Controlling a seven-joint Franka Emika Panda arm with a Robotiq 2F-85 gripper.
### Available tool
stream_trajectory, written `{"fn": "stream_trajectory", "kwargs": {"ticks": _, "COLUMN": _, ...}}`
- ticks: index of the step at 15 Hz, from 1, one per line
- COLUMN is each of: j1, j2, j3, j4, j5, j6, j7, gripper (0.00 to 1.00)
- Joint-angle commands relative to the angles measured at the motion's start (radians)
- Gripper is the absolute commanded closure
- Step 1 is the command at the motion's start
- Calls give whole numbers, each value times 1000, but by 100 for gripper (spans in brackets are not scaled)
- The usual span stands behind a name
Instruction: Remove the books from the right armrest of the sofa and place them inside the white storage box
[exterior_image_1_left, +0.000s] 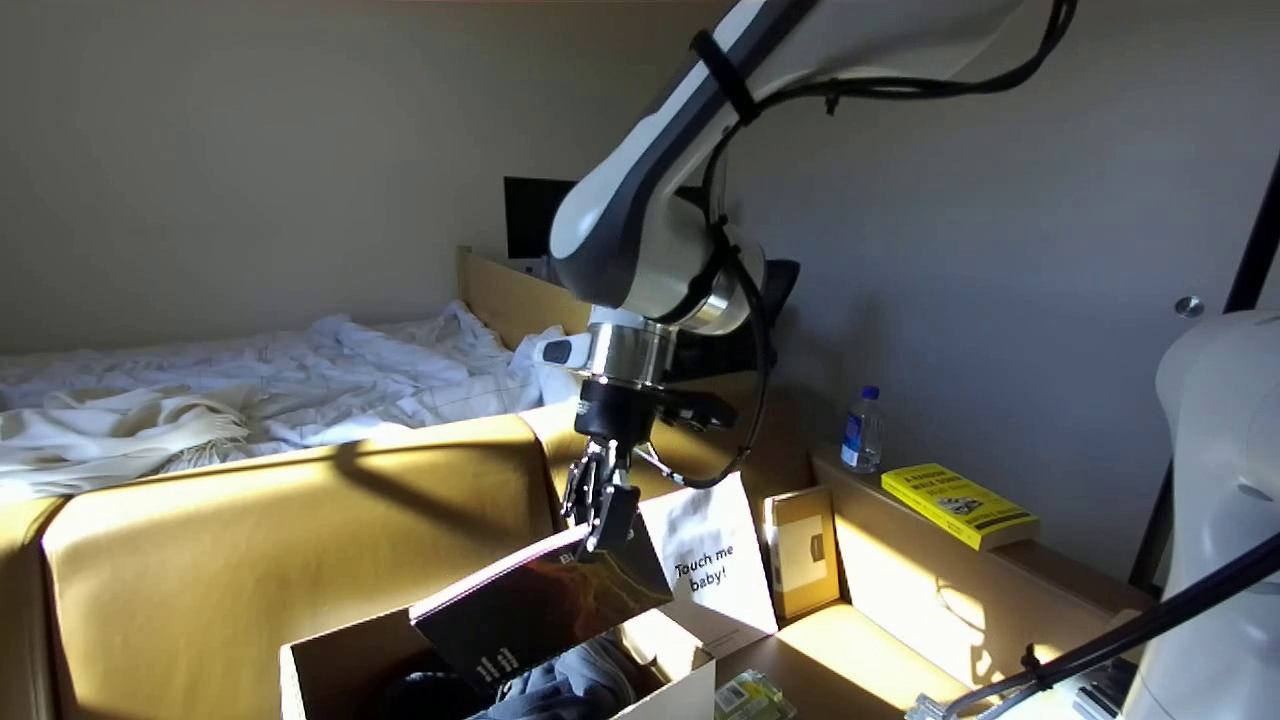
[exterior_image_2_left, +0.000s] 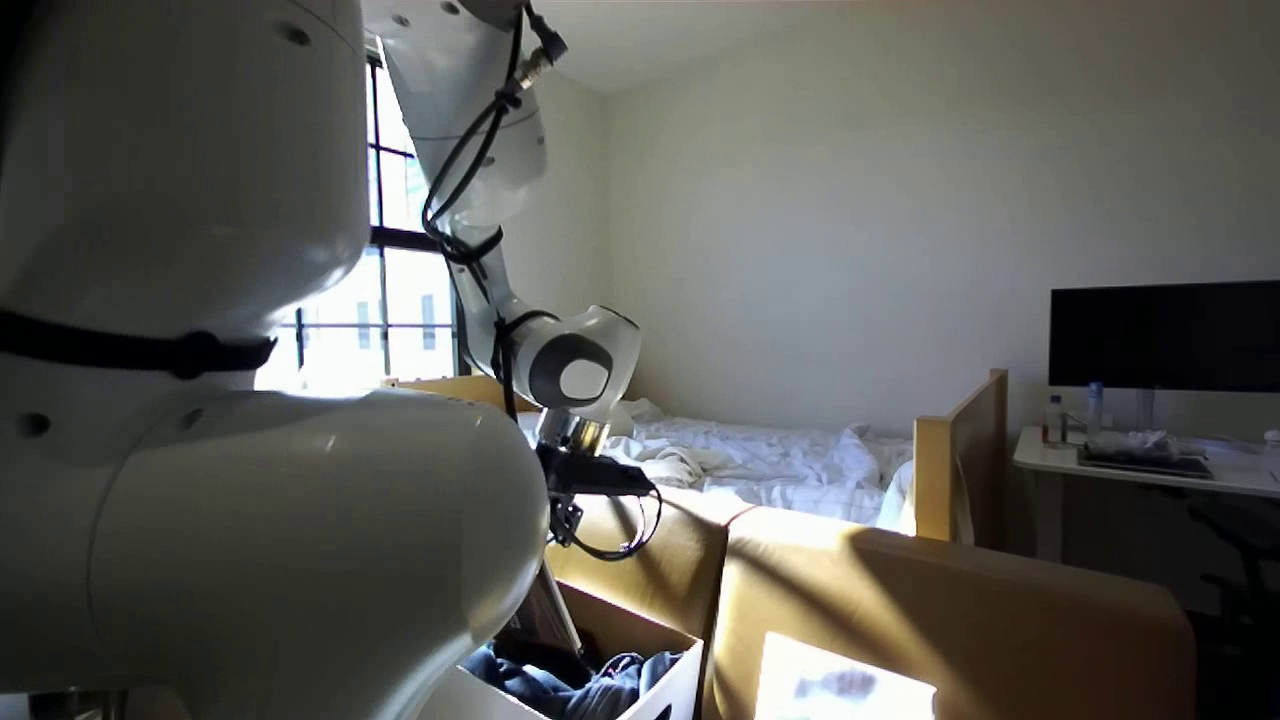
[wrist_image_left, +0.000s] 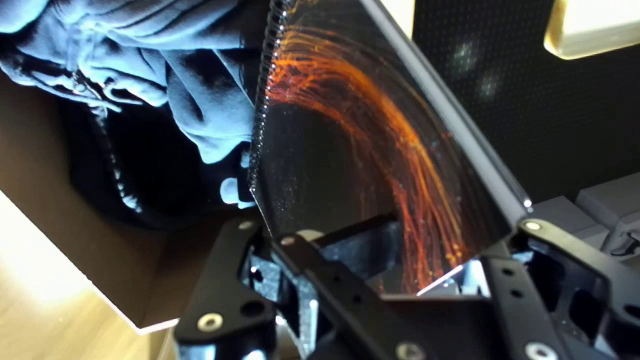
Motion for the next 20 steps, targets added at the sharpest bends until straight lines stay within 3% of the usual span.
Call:
{"fn": "stream_trajectory", "kwargs": {"ticks": 1, "j1": -187, "j2": 166, "j3": 213, "j4": 54, "j5": 71, "j6": 168, "j7": -38, "gripper": 97}}
{"fn": "stream_trajectory", "kwargs": {"ticks": 4, "j1": -346, "j2": 318, "j3": 375, "j4": 123, "j5": 111, "j6": 202, "j7": -62, "gripper": 97}}
{"fn": "stream_trajectory", "kwargs": {"ticks": 7, "j1": -436, "j2": 436, "j3": 476, "j4": 182, "j5": 68, "j6": 245, "j7": -40, "gripper": 97}}
{"fn": "stream_trajectory", "kwargs": {"ticks": 10, "j1": -478, "j2": 499, "j3": 526, "j4": 221, "j5": 11, "j6": 277, "j7": -14, "gripper": 99}}
{"fn": "stream_trajectory", "kwargs": {"ticks": 11, "j1": -498, "j2": 512, "j3": 547, "j4": 232, "j5": 0, "j6": 269, "j7": -20, "gripper": 73}}
{"fn": "stream_trajectory", "kwargs": {"ticks": 13, "j1": -513, "j2": 515, "j3": 561, "j4": 246, "j5": -49, "j6": 259, "j7": 2, "gripper": 71}}
{"fn": "stream_trajectory", "kwargs": {"ticks": 17, "j1": -549, "j2": 462, "j3": 590, "j4": 250, "j5": -138, "j6": 244, "j7": 27, "gripper": 46}}
{"fn": "stream_trajectory", "kwargs": {"ticks": 20, "j1": -582, "j2": 424, "j3": 629, "j4": 243, "j5": -145, "j6": 254, "j7": 16, "gripper": 27}}
